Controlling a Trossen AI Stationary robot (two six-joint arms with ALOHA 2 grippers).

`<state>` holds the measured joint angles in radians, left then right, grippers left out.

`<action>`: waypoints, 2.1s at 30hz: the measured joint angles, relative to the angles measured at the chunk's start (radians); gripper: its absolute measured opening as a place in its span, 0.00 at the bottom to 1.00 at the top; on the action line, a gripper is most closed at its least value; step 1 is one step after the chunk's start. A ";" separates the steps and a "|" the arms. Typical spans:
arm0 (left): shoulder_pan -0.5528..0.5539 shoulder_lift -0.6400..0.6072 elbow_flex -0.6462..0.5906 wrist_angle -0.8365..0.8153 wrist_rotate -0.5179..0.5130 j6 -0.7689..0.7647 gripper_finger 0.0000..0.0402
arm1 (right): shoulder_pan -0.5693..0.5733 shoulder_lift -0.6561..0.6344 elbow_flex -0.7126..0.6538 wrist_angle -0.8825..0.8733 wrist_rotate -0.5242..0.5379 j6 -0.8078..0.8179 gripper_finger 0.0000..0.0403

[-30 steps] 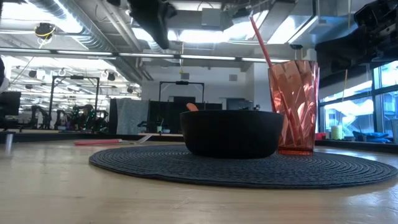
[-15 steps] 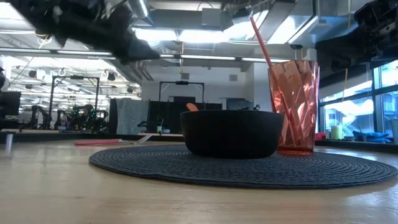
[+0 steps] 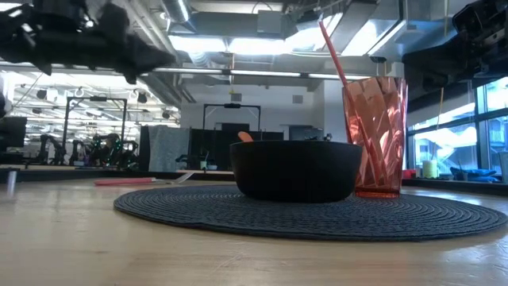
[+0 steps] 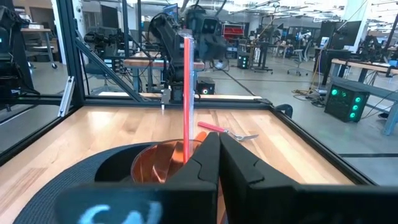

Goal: Pick & Place Utensil
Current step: Put the pink fork on the black bowl beside the orange spoon

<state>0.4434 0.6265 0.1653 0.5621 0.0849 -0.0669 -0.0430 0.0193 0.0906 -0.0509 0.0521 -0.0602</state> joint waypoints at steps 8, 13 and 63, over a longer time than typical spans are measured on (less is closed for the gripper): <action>0.004 -0.070 -0.021 -0.160 -0.119 -0.125 0.00 | 0.000 0.000 0.000 -0.002 0.000 0.000 0.01; 0.004 -0.041 -0.022 -0.201 -0.196 -0.141 0.01 | 0.000 0.000 0.000 0.002 0.000 0.004 0.01; 0.081 1.038 0.772 -1.264 -0.132 -0.054 0.57 | 0.000 0.000 0.000 -0.033 0.000 0.000 0.01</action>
<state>0.5241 1.6645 0.9371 -0.7015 -0.0468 -0.1208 -0.0431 0.0196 0.0906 -0.0839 0.0517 -0.0601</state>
